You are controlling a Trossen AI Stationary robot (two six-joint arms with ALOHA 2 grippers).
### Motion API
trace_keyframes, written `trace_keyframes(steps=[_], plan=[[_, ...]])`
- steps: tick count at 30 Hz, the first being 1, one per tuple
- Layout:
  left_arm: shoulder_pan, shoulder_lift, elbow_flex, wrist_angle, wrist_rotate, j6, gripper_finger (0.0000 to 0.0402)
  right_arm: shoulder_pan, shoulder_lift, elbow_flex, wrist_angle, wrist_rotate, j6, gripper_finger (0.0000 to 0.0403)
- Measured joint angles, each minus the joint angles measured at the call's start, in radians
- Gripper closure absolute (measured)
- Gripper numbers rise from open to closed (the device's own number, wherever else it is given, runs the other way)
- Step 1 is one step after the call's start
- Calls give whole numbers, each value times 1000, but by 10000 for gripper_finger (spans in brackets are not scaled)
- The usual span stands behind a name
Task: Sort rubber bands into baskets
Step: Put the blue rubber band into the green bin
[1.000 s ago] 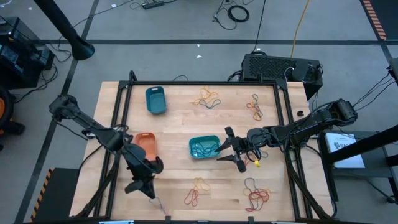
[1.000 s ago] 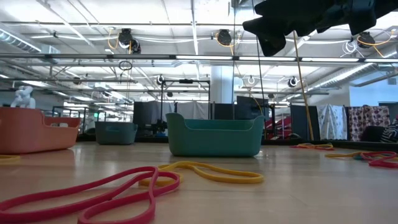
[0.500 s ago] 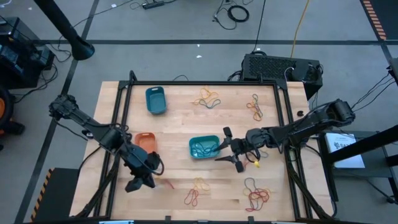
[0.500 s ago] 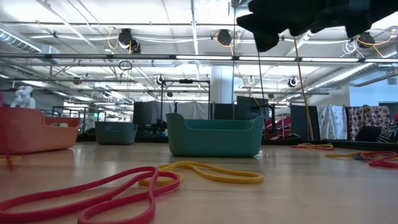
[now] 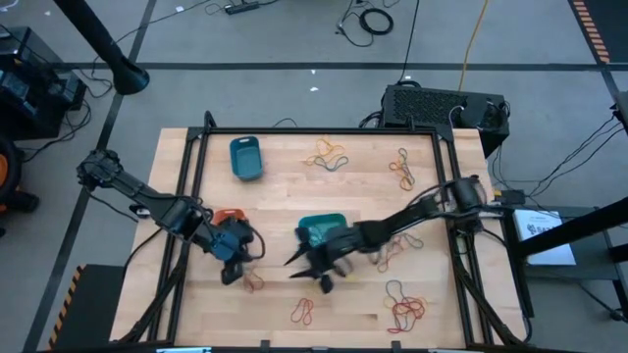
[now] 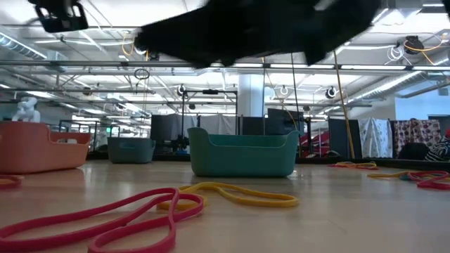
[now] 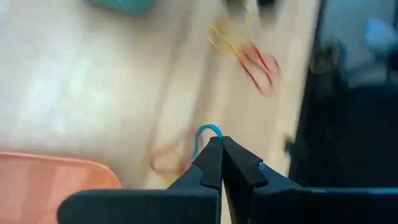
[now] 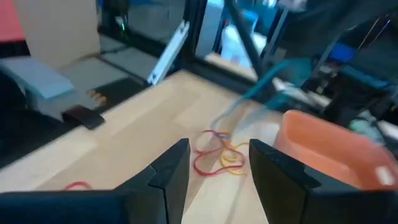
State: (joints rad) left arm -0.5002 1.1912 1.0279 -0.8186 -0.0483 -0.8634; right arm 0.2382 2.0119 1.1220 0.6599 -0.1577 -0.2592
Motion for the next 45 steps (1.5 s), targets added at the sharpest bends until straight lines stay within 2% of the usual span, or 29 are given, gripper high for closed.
trace_keyframes(steps=[3, 6, 17, 19, 22, 25, 27, 32, 45], plan=[[9, 0, 0, -4, -22, -77, 394, 0, 99, 144, -138, 0, -16, 243], [9, 0, 0, -4, -54, -145, 394, 3, 186, 250, -197, -7, -16, 243], [3, 0, -1, -3, -84, -130, 394, 59, 428, 528, -199, -24, -59, 243], [3, 0, 0, -3, -79, -133, 394, 68, 461, 573, -203, 15, -60, 243], [3, 0, 18, -36, -12, -131, 394, 80, 476, 620, -247, 150, -79, 243], [-6, -1, 48, -57, 54, -105, 394, 90, 477, 654, -286, 292, -95, 243], [-23, -4, 66, -63, 69, -70, 394, 92, 477, 666, -291, 347, -96, 243], [-55, -17, 133, -108, 73, -32, 394, 96, 477, 688, -280, 341, -49, 243], [-108, -73, 328, -175, -43, 110, 394, 98, 477, 690, -190, 342, 64, 243]])
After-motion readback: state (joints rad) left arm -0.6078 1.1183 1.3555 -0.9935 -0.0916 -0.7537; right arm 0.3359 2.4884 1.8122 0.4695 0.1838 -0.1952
